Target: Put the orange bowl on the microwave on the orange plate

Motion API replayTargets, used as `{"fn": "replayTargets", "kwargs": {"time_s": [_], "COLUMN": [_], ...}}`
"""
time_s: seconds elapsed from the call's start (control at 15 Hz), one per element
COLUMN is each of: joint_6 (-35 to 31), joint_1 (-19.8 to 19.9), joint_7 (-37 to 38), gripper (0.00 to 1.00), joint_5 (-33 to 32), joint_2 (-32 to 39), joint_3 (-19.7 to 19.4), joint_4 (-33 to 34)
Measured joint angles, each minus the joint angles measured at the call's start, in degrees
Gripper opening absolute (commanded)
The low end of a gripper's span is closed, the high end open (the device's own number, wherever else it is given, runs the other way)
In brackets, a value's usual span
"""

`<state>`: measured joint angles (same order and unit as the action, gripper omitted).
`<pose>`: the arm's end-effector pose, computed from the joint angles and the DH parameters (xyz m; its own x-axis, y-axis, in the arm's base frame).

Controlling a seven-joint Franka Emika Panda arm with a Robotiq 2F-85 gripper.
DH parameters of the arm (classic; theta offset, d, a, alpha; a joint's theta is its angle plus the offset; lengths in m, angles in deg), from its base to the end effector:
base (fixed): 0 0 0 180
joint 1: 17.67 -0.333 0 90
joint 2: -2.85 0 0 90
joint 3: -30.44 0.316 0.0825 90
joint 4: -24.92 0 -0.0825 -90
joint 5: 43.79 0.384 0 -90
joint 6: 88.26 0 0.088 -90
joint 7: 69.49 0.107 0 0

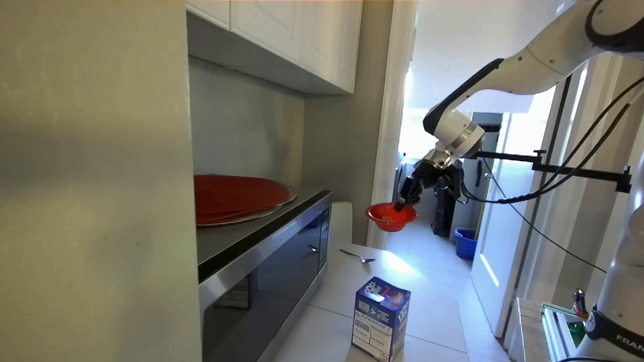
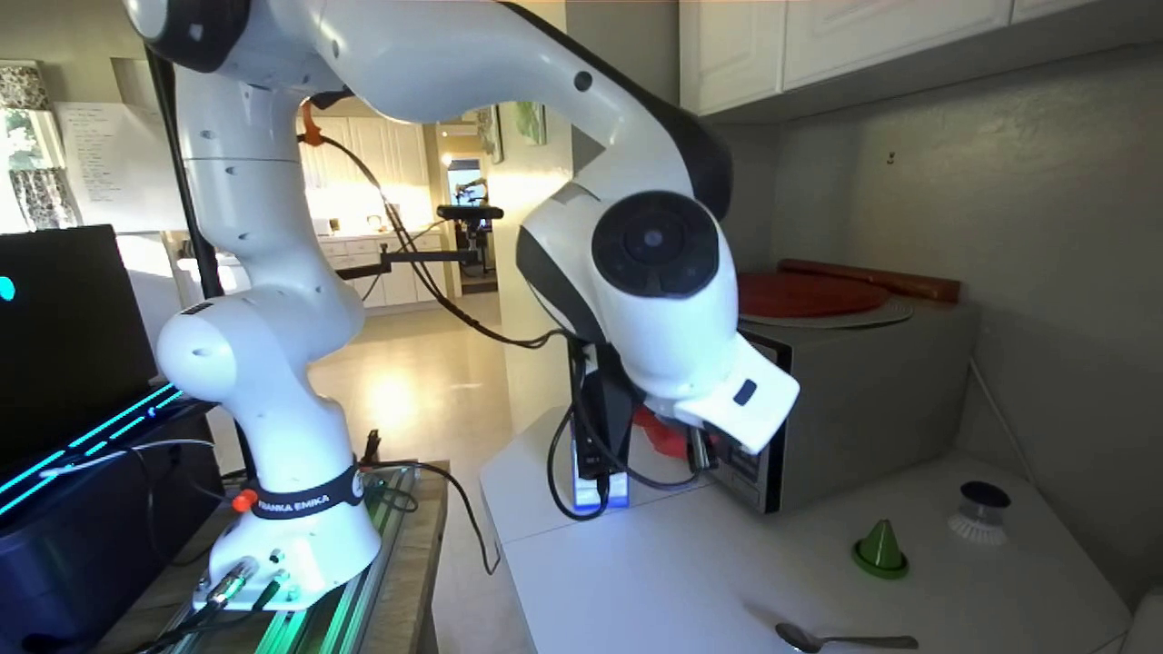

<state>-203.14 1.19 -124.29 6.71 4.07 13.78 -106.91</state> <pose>0.4268 -0.2477 0.3323 0.9409 -0.2613 0.2153 -0.0537 -0.7431 -0.6671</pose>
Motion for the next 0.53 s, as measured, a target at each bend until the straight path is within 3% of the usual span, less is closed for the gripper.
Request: {"fn": "replayTargets", "kwargs": {"time_s": [0.53], "joint_6": [0.0], "joint_1": [-5.6], "joint_7": [12.1], "gripper": [0.01], "joint_5": [-2.4], "joint_2": [-13.0], "joint_3": [3.9], "joint_4": [1.7]}}
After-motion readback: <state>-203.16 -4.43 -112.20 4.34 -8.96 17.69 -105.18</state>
